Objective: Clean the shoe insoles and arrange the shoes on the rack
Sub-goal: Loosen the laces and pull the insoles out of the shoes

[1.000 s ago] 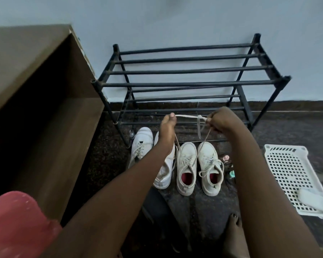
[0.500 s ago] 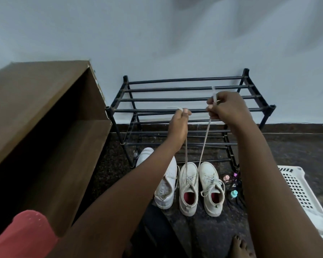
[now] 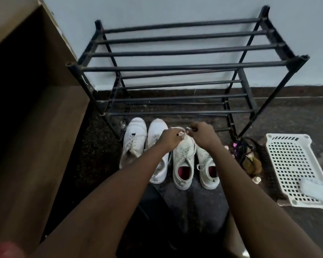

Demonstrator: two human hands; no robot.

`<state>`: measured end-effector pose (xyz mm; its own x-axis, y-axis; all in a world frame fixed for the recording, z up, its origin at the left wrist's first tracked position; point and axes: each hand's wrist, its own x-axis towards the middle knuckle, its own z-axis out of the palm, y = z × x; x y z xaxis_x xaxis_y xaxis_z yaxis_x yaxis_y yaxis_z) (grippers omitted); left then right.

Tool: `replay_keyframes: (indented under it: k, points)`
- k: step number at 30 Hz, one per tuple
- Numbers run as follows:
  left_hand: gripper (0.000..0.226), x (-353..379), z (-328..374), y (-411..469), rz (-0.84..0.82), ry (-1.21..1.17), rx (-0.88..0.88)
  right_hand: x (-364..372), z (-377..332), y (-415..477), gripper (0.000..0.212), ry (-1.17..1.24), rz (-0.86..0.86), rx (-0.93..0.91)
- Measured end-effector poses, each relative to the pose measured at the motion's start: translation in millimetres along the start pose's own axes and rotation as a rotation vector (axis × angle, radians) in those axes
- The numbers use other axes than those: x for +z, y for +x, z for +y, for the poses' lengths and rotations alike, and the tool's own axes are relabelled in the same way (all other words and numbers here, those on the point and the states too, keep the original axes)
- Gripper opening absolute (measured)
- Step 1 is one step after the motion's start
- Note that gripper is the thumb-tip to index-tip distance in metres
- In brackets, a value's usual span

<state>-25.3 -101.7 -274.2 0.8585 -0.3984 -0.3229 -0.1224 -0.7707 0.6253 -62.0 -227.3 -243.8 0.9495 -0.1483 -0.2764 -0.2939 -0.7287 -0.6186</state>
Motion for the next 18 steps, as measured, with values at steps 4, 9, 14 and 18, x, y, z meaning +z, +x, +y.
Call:
replay_keyframes:
  k: [4, 9, 14, 18]
  points:
    - [0.038, 52.5, -44.6, -0.2, -0.151, 0.171, -0.089, 57.5, 43.7, -1.6, 0.042, -0.043, -0.063, 0.114]
    - [0.084, 97.3, -62.4, 0.7, -0.264, 0.279, -0.074, 104.4, 67.3, -8.2, 0.064, -0.208, -0.226, 0.204]
    - [0.062, 114.5, -70.1, -2.5, -0.193, 0.202, -0.158, 125.5, 77.9, -8.0, 0.035, -0.33, -0.129, 0.147]
    - [0.059, 114.9, -82.0, -5.8, -0.098, -0.034, -0.254, 123.5, 92.7, -8.8, 0.019, -0.157, 0.01, 0.178]
